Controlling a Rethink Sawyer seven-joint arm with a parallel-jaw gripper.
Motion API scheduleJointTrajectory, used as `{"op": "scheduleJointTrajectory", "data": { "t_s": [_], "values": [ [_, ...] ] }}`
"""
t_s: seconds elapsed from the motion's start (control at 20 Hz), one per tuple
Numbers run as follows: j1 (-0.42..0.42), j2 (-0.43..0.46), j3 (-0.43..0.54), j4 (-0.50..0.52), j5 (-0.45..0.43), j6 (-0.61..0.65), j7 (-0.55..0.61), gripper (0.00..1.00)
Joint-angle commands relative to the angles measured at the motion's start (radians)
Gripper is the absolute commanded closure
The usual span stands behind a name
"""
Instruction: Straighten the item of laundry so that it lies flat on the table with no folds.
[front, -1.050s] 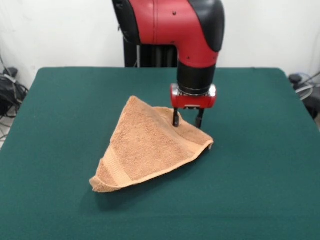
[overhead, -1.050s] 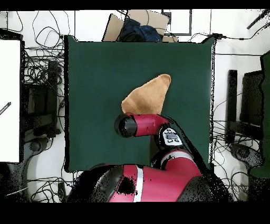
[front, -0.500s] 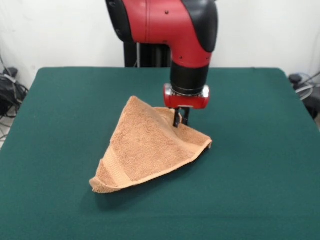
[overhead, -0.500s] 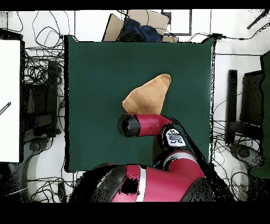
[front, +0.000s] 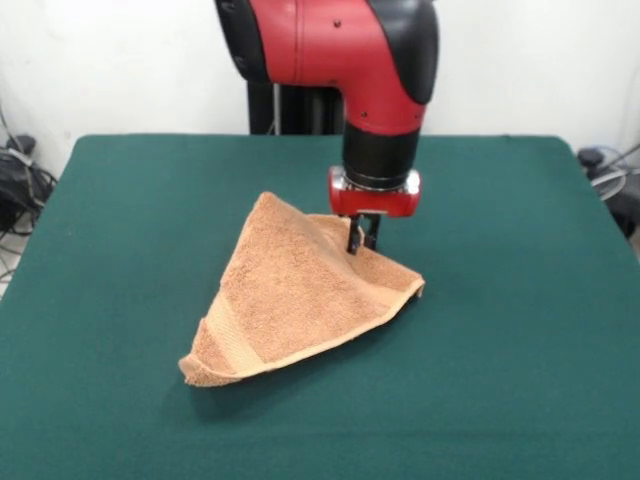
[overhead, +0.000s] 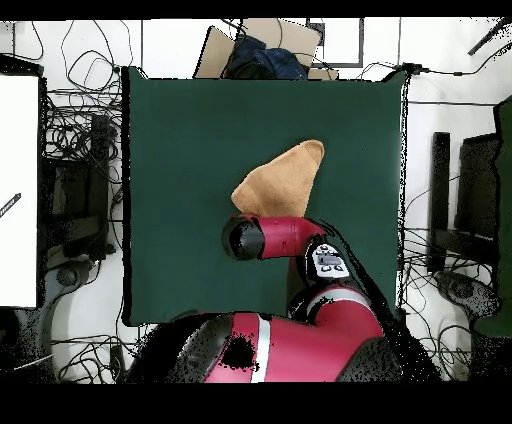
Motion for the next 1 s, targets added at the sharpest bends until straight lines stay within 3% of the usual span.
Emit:
{"op": "scheduleJointTrajectory", "data": {
  "t_s": [0.05,0.15,0.4,0.6,0.85,1.0],
  "values": [
    [0.023,-0.166,0.067,0.153,0.107,0.028,0.225,1.0],
    [0.021,-0.214,0.08,0.176,0.128,0.053,0.217,1.0],
    [0.015,-0.185,0.085,0.167,0.143,-0.007,0.198,1.0],
    [0.035,-0.261,0.069,0.196,0.173,0.027,0.202,1.0],
    [0.038,-0.285,0.077,0.217,0.197,0.014,0.198,1.0],
    [0.159,-0.308,-0.028,0.216,0.211,0.03,0.255,1.0]
  ]
}}
